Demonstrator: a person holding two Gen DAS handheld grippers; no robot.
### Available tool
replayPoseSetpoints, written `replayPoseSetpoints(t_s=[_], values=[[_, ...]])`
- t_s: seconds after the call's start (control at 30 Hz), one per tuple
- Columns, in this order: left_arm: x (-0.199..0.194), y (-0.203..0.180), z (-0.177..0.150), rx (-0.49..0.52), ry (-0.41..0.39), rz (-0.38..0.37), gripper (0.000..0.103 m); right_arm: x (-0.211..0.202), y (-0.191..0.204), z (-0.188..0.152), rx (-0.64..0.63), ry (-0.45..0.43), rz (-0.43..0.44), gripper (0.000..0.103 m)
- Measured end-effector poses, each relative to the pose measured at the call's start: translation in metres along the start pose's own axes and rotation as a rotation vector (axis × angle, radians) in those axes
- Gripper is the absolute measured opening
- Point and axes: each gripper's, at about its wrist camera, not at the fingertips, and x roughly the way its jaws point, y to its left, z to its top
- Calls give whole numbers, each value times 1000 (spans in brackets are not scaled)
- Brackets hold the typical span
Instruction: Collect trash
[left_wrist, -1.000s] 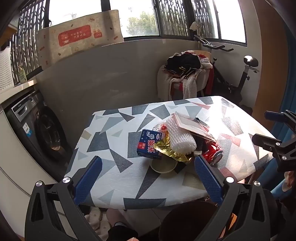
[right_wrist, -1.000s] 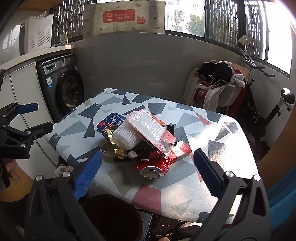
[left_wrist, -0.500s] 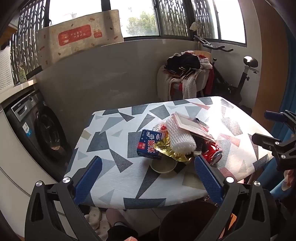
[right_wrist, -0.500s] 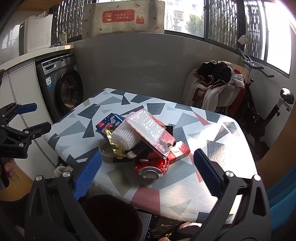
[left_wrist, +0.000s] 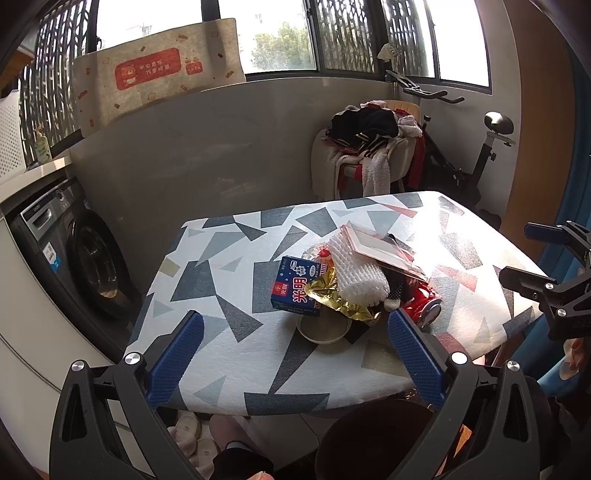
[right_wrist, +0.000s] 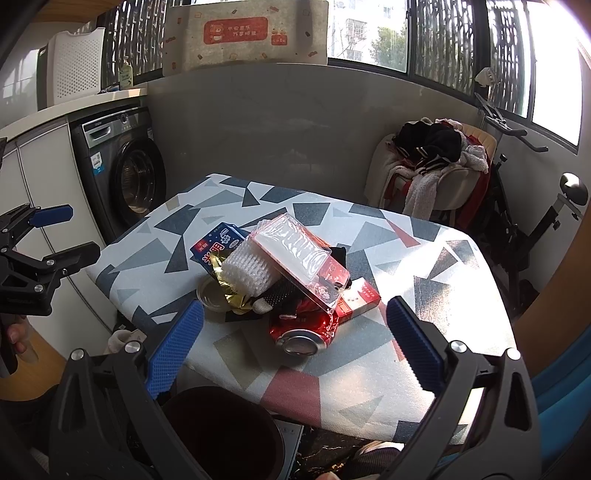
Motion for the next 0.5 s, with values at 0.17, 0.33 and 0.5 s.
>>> replayPoseSetpoints(t_s=[0.17, 0.33, 0.5], values=[[1, -1, -1, -1, 0, 0, 98, 0, -1, -1, 0, 1, 0, 97], [1, -1, -1, -2, 0, 0, 98, 1, -1, -1, 1, 2, 0, 97], [1, 0, -1, -3, 1, -1, 98, 1, -2, -5, 1, 3, 0, 97]])
